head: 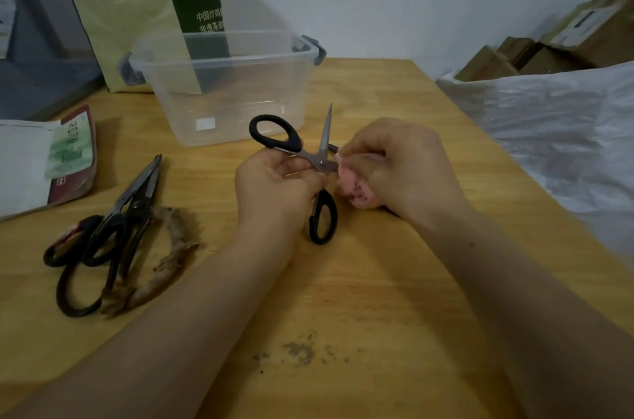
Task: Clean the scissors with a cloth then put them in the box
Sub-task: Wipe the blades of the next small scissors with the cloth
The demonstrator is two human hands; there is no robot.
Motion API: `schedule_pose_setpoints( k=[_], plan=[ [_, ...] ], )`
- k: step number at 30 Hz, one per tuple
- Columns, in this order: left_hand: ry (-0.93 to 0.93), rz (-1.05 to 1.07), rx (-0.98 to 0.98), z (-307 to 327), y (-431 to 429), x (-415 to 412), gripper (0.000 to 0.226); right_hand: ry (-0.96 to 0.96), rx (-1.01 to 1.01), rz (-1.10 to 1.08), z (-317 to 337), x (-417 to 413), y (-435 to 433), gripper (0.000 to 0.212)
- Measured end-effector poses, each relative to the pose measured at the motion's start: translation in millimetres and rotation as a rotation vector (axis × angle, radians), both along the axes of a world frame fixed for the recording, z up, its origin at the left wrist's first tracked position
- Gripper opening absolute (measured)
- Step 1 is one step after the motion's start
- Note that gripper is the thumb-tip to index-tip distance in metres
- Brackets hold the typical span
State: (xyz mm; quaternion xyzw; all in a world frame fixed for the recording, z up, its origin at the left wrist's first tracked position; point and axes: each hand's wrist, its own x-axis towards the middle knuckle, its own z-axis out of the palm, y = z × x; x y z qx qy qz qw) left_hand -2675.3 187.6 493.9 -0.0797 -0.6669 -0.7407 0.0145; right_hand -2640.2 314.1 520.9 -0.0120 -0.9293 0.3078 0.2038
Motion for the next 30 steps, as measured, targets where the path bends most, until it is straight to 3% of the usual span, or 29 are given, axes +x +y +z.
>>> schedule_pose_setpoints(
  k=[3,12,16,21,25,30],
  plan=[
    [0.019,-0.015,-0.018,0,1,2,0.025,0.072,-0.189,0.034,1,1,-7,0.011],
    [0.124,0.011,-0.091,-2,6,4,0.036,-0.049,0.023,0.046,5,-1,-9,0.008],
    [0.146,-0.039,-0.065,-2,10,9,0.037,-0.05,-0.155,-0.029,6,0,-8,0.02],
    [0.188,-0.071,-0.078,-4,10,10,0.041,-0.13,-0.443,-0.049,10,4,-8,0.019],
    [0.192,-0.076,-0.067,-6,12,11,0.042,-0.141,-0.528,-0.083,12,3,-5,0.011],
    [0.213,-0.078,-0.087,-7,11,10,0.044,-0.157,-0.556,-0.087,9,0,-11,0.026]
  ],
)
